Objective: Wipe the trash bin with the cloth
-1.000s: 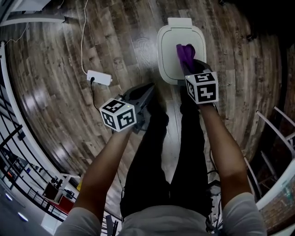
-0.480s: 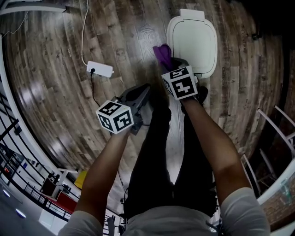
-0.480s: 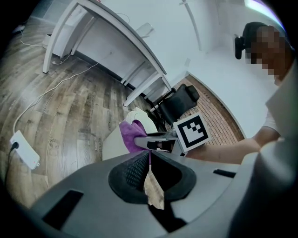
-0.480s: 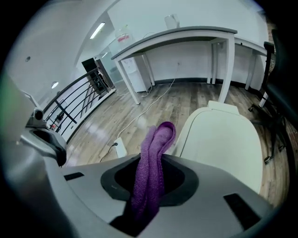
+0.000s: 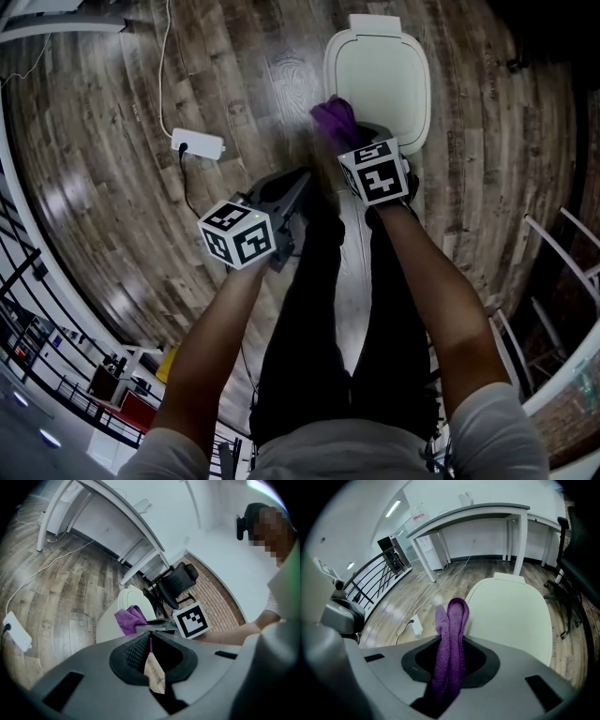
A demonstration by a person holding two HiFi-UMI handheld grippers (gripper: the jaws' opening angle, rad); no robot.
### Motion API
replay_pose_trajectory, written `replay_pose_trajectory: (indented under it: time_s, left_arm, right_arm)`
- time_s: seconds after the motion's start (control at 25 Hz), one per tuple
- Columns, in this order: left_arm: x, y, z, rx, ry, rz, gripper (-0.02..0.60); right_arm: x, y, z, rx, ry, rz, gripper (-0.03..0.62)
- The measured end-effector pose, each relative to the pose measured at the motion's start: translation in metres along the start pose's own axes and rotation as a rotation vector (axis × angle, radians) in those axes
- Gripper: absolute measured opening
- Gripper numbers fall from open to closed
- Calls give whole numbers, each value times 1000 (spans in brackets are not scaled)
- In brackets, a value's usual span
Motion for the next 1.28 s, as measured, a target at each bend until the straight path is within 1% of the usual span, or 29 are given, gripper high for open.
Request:
replay_pose_trajectory:
  time_s: [0.48, 0.84, 0.96, 1.12, 1.28]
  left_arm:
    - [60, -9, 41, 25, -32, -70, 15]
    - [105, -15, 72, 43, -56, -119, 15]
    - [120, -17, 82, 49, -71, -132, 15]
    - [132, -18, 92, 59, -86, -146, 15]
    - [139, -18, 96, 67, -83, -152, 15]
  right_arm:
    - [-31, -22, 45, 30, 10, 47, 95]
    - [-59, -48, 94, 78, -24, 57, 95]
    - [-67, -57, 114, 92, -49, 58, 95]
    - [-80, -72, 143, 123, -108, 42, 95]
    - [-94, -87, 172, 152, -165, 25, 94]
Point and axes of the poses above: the fingertips, and each gripper's own axes: x forward along the fingers, z to its right, y out of its top, the point moved 9 cm from there along -x, backward along the fingers, and after that the axes turned 3 degrees about z, right-handed, at the moved point
